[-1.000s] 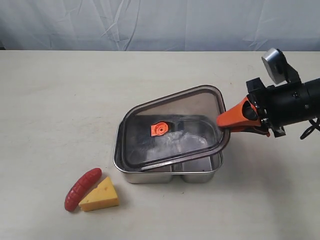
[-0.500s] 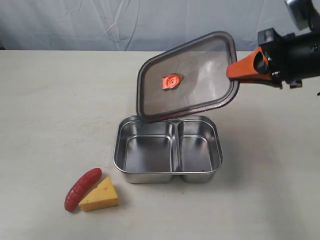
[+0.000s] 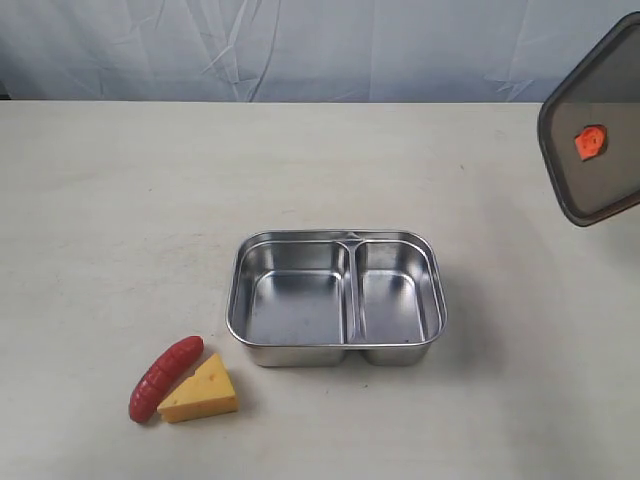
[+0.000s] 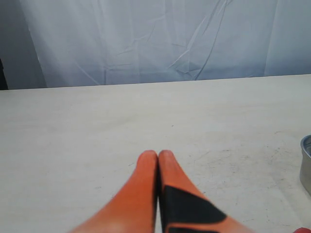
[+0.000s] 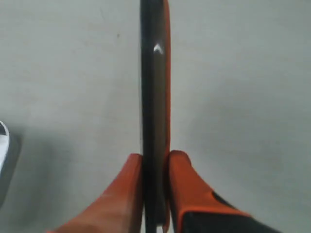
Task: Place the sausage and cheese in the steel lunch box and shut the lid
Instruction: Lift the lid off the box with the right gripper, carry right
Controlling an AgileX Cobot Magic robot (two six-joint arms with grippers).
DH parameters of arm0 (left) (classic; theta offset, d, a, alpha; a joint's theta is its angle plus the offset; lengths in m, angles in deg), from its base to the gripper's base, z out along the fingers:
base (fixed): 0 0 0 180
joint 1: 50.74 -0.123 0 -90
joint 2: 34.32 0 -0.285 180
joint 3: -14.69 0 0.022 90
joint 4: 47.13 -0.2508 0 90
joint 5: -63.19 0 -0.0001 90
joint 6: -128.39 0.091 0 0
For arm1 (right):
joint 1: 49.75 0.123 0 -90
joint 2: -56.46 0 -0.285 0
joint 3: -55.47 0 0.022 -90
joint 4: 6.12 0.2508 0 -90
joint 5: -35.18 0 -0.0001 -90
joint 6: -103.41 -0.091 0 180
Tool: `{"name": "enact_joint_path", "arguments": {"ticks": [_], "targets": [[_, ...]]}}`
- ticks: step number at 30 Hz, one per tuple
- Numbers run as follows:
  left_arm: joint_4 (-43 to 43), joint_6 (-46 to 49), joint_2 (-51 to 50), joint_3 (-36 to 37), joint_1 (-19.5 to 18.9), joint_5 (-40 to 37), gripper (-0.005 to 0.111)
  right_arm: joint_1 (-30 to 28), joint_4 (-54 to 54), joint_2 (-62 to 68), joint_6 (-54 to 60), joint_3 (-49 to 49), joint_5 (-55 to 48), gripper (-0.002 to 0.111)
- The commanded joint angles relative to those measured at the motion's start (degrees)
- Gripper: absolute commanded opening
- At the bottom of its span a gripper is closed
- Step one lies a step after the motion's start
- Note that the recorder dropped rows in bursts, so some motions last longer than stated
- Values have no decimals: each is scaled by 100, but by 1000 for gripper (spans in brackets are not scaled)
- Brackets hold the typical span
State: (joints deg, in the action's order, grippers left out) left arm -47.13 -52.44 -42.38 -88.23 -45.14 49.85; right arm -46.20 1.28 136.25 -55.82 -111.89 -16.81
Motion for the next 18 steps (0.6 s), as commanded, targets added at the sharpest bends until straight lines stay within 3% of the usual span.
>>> {"name": "enact_joint_path", "arguments": {"ticks": [1, 13, 18], "targets": [[0, -5, 27, 13, 36, 7, 0, 73, -323, -117, 187, -34, -37, -1], [0, -5, 27, 13, 36, 7, 0, 2064, -2444, -117, -119, 1029, -199, -1], [0, -5, 27, 13, 36, 7, 0, 2583, -2457, -117, -297, 1387, -162, -1]]}}
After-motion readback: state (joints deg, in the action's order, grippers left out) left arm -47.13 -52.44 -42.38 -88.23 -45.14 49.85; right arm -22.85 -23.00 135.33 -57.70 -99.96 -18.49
